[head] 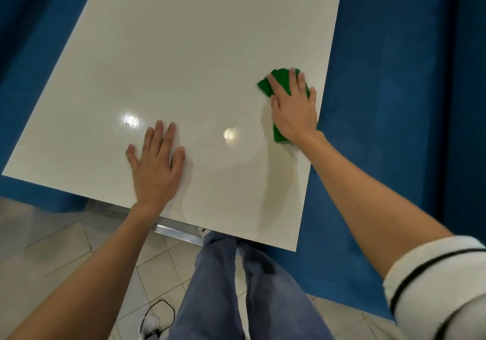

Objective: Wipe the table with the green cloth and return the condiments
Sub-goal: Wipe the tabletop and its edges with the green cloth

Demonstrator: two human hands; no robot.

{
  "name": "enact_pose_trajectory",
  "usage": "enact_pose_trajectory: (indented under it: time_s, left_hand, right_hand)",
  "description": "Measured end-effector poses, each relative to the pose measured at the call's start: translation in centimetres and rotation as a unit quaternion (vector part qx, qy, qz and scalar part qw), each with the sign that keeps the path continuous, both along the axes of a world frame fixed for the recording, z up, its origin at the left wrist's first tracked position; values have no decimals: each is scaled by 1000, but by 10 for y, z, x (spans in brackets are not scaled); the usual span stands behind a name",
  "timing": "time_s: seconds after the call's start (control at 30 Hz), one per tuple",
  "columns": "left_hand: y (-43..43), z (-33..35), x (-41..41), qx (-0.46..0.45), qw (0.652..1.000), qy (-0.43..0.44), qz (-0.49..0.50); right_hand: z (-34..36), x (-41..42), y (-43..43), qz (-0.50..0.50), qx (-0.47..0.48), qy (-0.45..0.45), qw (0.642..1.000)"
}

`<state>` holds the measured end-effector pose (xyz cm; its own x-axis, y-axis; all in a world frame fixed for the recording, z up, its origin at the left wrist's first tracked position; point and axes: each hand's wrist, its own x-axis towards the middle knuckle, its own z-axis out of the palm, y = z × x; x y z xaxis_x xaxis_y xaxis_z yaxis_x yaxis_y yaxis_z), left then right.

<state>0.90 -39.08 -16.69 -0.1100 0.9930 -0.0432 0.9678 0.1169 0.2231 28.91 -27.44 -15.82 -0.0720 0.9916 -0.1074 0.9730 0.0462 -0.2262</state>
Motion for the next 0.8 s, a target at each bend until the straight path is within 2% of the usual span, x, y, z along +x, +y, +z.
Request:
enact_pose_trajectory:
  time_s: [0.13,0.3,0.4,0.47,0.53,0.67,0.8]
  left_hand:
    - [1,0,0,-1,1000,-1,-1]
    - [0,0,-2,-1,1000,3,-5]
    - [-1,0,-1,-1,1000,6,-7]
    - [-1,0,-1,-1,1000,7,-7]
    - [-1,0,-1,-3,1000,8,-7]
    - [-1,-1,-1,-3,1000,4,-8]
    - [-2,-2,-1,-1,1000,15,-8]
  right_hand:
    - [3,-26,-74,118,9,29,993]
    - [3,-30,-187,302,-24,37,952]
    - [1,-6,-176,427,-27,33,903]
    - [-2,8,-141,461,-10,19,887]
    - [-3,17,-95,407,9,-3,913]
    - [4,14,-22,202,-14,-7,979]
    - [-1,-29,-38,49,1,-3,999]
